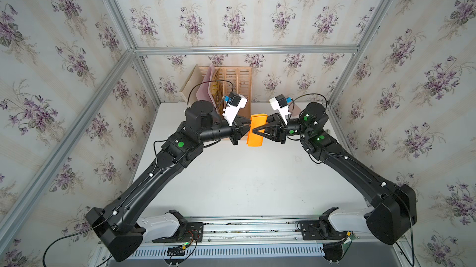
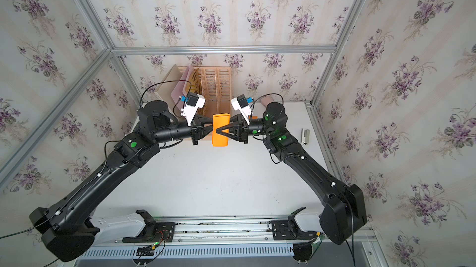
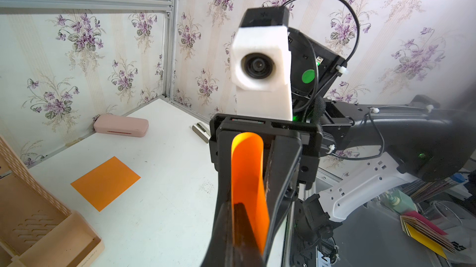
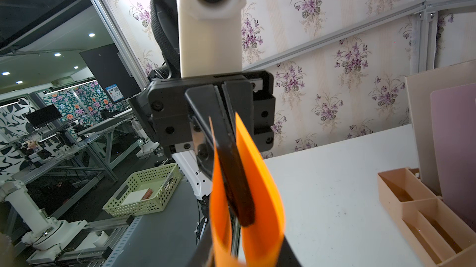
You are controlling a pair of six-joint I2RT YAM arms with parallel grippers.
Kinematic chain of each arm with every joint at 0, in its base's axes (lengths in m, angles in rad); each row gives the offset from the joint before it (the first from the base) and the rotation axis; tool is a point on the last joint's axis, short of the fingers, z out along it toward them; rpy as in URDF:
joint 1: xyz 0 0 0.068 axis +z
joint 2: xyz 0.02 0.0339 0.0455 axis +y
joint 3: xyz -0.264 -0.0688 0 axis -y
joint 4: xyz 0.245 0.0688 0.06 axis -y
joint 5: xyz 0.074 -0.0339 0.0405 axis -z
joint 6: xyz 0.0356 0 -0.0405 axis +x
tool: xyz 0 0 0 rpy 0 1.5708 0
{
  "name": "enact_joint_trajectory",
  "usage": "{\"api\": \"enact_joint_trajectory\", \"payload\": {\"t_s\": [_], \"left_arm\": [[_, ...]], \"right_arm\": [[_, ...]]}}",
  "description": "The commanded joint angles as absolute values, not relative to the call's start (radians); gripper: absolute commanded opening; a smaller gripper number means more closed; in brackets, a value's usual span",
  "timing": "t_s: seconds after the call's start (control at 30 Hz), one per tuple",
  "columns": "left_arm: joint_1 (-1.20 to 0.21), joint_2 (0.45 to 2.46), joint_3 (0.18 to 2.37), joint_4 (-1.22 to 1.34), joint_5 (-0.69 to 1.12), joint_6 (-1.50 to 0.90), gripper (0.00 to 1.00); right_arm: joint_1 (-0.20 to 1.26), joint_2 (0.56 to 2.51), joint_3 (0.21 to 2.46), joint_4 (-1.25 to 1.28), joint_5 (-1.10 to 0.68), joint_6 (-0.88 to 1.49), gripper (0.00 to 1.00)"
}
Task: Fold the square paper along the opposite sides
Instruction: Fold the paper.
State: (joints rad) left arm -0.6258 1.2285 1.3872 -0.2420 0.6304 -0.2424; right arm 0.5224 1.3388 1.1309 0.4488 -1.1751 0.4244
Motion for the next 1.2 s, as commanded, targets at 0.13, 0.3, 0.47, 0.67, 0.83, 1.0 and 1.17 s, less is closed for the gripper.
{"api": "enact_joint_trajectory", "payload": {"t_s": [0.13, 0.3, 0.47, 0.67, 0.83, 1.0, 1.17], "left_arm": [[-0.624, 1.221, 1.382, -0.208, 0.621, -0.24, 0.0], [-0.624, 1.219, 1.377, -0.207, 0.616, -0.241, 0.0], [-0.624, 1.22, 1.378, -0.203, 0.616, -0.241, 0.0], [-0.624, 1.223, 1.374, -0.196, 0.616, -0.246, 0.0], [-0.623, 1.223, 1.373, -0.194, 0.62, -0.249, 0.0], [-0.624, 1.224, 1.371, -0.192, 0.62, -0.251, 0.0], [-0.624, 1.224, 1.367, -0.188, 0.621, -0.252, 0.0]], "right_arm": [[0.522, 1.338, 1.132, 0.479, -1.186, 0.431, 0.25], [0.523, 1.336, 1.134, 0.48, -1.185, 0.431, 0.25], [0.523, 1.337, 1.134, 0.482, -1.185, 0.433, 0.25], [0.523, 1.339, 1.134, 0.49, -1.187, 0.442, 0.25], [0.524, 1.34, 1.131, 0.507, -1.189, 0.455, 0.25], [0.525, 1.342, 1.129, 0.513, -1.19, 0.459, 0.26], [0.525, 1.345, 1.127, 0.518, -1.19, 0.462, 0.28]]}}
